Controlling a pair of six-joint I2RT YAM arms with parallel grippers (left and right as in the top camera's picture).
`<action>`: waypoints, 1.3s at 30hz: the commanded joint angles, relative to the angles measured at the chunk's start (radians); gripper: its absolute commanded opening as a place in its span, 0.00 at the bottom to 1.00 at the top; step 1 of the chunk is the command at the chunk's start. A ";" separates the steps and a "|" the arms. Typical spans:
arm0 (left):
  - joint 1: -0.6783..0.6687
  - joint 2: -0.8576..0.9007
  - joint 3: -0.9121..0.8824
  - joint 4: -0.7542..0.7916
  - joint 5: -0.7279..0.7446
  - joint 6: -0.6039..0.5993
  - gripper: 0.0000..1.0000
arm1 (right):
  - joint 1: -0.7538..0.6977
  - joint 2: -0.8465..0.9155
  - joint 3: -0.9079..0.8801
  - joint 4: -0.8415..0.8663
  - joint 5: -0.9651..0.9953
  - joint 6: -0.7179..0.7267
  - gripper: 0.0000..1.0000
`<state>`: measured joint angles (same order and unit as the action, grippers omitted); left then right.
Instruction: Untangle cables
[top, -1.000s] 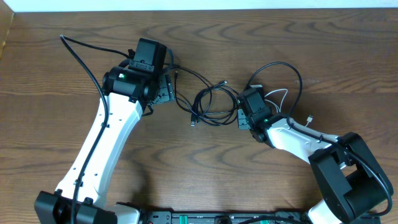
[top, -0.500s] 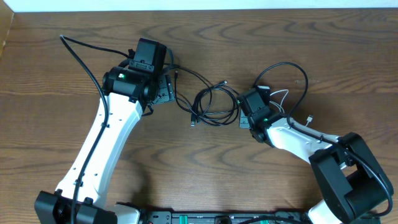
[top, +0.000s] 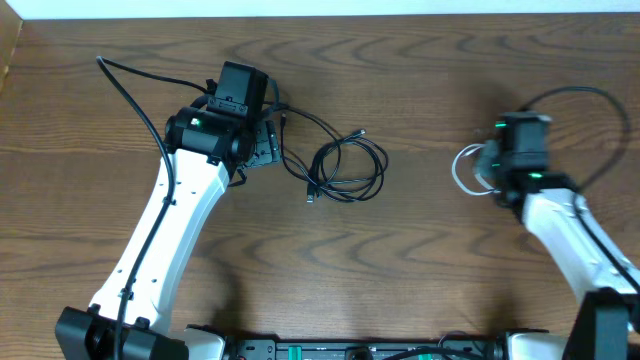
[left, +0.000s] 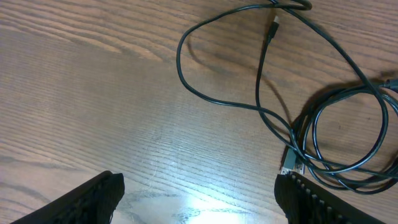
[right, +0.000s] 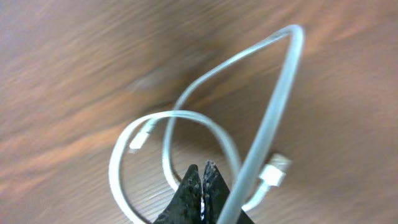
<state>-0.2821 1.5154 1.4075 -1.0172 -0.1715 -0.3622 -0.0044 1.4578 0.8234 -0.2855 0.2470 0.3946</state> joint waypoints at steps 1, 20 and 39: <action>0.001 0.000 0.003 -0.004 -0.024 0.010 0.83 | -0.153 -0.041 0.000 0.010 0.018 -0.079 0.01; 0.001 0.000 0.003 -0.004 -0.023 0.010 0.83 | -0.516 -0.036 0.016 0.098 -0.022 -0.121 0.01; 0.001 0.000 0.004 -0.004 -0.023 0.010 0.83 | -0.513 -0.037 0.016 -0.251 0.058 -0.029 0.60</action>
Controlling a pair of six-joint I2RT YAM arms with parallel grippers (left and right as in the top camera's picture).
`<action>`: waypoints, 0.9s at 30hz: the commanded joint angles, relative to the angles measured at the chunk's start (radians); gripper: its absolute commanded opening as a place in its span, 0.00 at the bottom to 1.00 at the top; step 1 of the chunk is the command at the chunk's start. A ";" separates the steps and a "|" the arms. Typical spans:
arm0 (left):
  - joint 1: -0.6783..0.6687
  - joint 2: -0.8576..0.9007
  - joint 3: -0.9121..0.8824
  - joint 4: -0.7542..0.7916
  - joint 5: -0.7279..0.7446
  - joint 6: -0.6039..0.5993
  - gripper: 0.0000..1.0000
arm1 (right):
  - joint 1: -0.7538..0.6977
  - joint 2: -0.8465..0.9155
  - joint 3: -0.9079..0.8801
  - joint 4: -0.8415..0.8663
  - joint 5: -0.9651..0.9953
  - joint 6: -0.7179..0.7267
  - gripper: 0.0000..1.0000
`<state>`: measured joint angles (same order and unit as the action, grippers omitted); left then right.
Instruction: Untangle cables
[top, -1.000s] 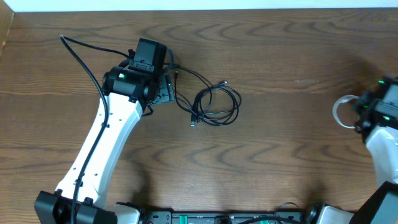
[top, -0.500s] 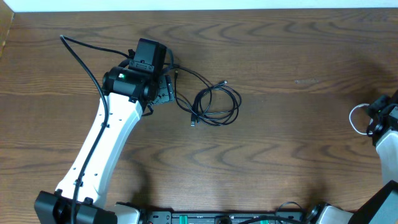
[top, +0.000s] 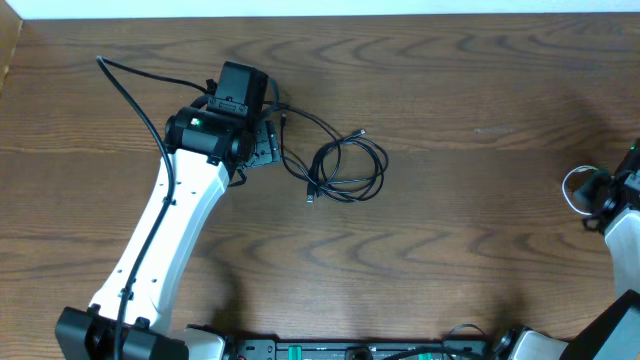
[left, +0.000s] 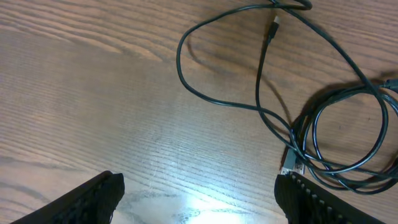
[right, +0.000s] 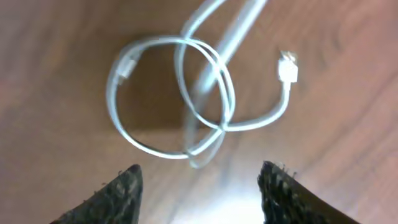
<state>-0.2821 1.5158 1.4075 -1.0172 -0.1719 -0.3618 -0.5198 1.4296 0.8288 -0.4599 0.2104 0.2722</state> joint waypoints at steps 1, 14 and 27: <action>0.001 -0.001 0.003 -0.004 -0.023 0.010 0.83 | 0.003 -0.009 0.011 -0.101 0.085 0.095 0.61; 0.002 -0.001 0.003 -0.019 -0.023 0.010 0.83 | 0.314 -0.012 0.166 -0.230 -0.509 -0.249 0.75; 0.008 0.000 -0.094 -0.103 -0.107 -0.067 0.83 | 0.920 0.064 0.178 0.055 -0.414 -0.266 0.82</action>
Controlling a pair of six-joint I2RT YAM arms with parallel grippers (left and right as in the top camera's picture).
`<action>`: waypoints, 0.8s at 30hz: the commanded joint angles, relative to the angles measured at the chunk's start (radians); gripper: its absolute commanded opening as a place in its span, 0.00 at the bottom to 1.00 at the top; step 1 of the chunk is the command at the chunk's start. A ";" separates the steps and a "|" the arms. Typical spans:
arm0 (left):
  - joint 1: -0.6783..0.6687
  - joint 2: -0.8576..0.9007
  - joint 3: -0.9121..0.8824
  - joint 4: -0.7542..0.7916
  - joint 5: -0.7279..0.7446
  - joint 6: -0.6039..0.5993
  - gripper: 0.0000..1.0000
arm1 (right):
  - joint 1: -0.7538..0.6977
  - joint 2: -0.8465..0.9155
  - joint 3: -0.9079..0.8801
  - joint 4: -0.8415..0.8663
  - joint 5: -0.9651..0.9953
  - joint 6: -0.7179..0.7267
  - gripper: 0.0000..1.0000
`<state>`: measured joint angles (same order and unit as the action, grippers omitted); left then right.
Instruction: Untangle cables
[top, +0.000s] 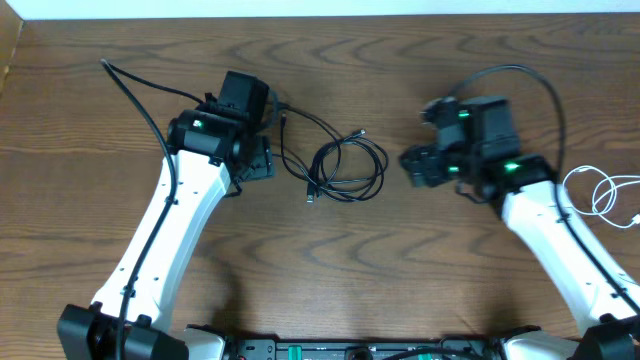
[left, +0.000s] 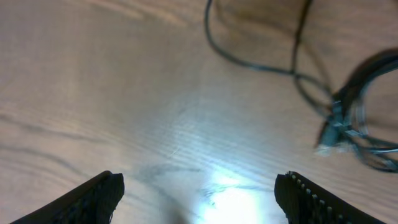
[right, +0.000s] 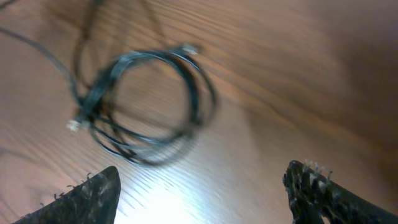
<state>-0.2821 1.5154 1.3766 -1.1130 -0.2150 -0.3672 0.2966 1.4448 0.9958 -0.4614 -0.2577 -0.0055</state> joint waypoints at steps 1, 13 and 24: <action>0.012 0.000 -0.077 -0.008 -0.063 -0.079 0.83 | 0.132 0.066 0.011 0.079 0.069 0.012 0.82; 0.026 0.000 -0.124 -0.004 -0.060 -0.170 0.83 | 0.341 0.350 0.011 0.379 0.204 0.309 0.79; 0.026 0.000 -0.124 -0.005 -0.059 -0.169 0.83 | 0.356 0.417 0.012 0.510 0.253 0.477 0.01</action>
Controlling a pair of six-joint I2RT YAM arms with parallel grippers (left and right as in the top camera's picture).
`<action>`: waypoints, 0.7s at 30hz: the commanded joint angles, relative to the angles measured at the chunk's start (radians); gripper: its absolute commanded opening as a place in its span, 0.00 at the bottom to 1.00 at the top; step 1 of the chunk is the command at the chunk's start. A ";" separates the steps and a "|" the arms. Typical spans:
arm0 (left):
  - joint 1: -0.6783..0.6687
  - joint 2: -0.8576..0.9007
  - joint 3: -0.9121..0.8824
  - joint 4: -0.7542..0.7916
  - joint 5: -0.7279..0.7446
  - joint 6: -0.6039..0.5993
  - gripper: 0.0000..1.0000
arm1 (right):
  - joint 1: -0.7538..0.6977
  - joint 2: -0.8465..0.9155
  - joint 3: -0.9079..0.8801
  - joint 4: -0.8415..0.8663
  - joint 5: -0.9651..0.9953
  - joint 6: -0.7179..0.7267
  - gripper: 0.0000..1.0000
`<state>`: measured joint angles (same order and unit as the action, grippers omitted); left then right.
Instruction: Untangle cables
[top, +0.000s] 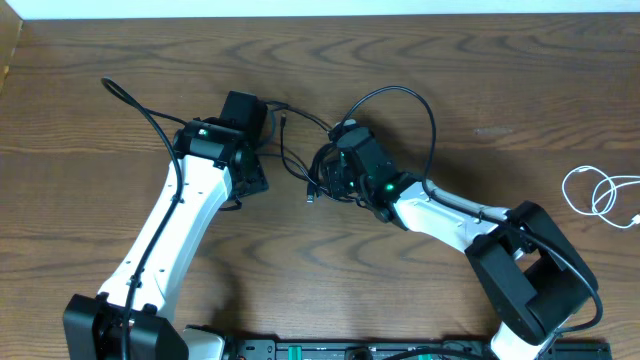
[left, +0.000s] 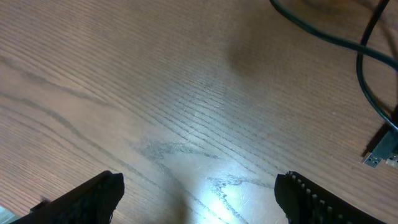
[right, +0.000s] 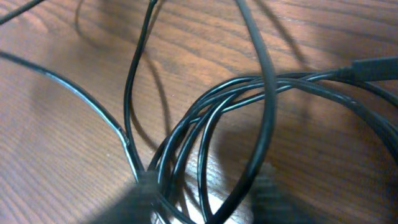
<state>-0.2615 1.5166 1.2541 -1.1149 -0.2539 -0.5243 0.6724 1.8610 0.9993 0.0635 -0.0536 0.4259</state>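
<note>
A black cable (top: 283, 150) lies left of the table's middle, with a loose loop and a coil of several turns (right: 205, 118). My right gripper (top: 335, 175) is low over that coil. It is open, and in the right wrist view (right: 208, 199) its blurred fingers stand either side of several strands. My left gripper (top: 250, 175) hovers open just left of the cable, with bare wood between its fingers (left: 199, 199). The cable's plug (left: 379, 155) shows at that view's right edge. A white cable (top: 597, 192) lies coiled at the table's far right.
The brown wooden table (top: 450, 260) carries nothing else. The right arm's own black lead (top: 400, 95) arches above the coil. The left arm's lead (top: 140, 100) runs off to the upper left.
My right gripper was open to the right of the black coil; now it is down on the coil with strands between its fingers. My left gripper sits a little lower and closer to the wood.
My right gripper was shut on the white cable right of the table's middle. Then it was open at the far right edge with the white cable lying below it. It then stood near the black coil and now straddles it. My left gripper stayed open beside the black cable.
</note>
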 joint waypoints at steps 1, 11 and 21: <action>0.005 -0.001 -0.001 -0.003 -0.020 -0.012 0.83 | -0.035 -0.011 0.009 -0.032 0.056 0.030 0.01; 0.005 -0.001 -0.001 0.002 -0.021 -0.013 0.83 | -0.441 -0.341 0.106 -0.526 0.336 -0.046 0.01; 0.005 -0.001 -0.001 0.035 -0.019 -0.012 0.83 | -0.506 -0.456 0.106 -0.436 -0.690 -0.259 0.01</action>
<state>-0.2615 1.5166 1.2533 -1.0771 -0.2543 -0.5243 0.1078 1.4136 1.0912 -0.4381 -0.3618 0.2485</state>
